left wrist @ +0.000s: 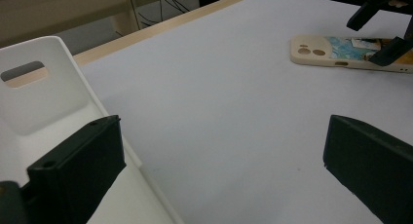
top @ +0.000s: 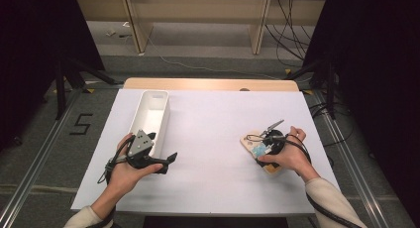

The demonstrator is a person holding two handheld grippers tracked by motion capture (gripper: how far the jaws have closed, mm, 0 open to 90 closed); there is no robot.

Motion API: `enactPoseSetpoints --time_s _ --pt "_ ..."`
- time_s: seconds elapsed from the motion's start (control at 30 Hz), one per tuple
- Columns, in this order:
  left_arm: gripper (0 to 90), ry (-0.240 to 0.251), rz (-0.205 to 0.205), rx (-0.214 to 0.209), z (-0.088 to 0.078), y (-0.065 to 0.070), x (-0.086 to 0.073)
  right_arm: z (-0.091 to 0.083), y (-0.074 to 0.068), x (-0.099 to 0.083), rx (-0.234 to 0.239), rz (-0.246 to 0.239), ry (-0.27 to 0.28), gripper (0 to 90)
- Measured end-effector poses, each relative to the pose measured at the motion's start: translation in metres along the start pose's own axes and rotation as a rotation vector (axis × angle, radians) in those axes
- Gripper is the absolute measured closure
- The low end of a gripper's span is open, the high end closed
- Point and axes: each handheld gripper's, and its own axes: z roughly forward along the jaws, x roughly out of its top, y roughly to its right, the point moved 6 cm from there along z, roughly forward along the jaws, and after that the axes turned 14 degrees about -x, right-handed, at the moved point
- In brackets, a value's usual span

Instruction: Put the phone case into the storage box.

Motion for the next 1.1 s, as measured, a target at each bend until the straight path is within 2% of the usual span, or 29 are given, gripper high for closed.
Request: enactPoseSetpoints --time_s 0.37,0.73,1.1 --pt "0.6 0.0 0.002 0.0 0.0 0.0 0.0 0.007 -0.001 -0.001 -0.014 -0.018 -0.048 0.4" --pt "0.6 0.001 0.001 -0.001 0.0 0.0 0.0 0.01 0.0 -0.001 0.011 0.004 -0.097 0.3" --pt "0.6 0.001 0.002 -0.001 0.0 0.0 0.0 0.011 -0.001 0.0 0.021 0.002 -0.112 2.3"
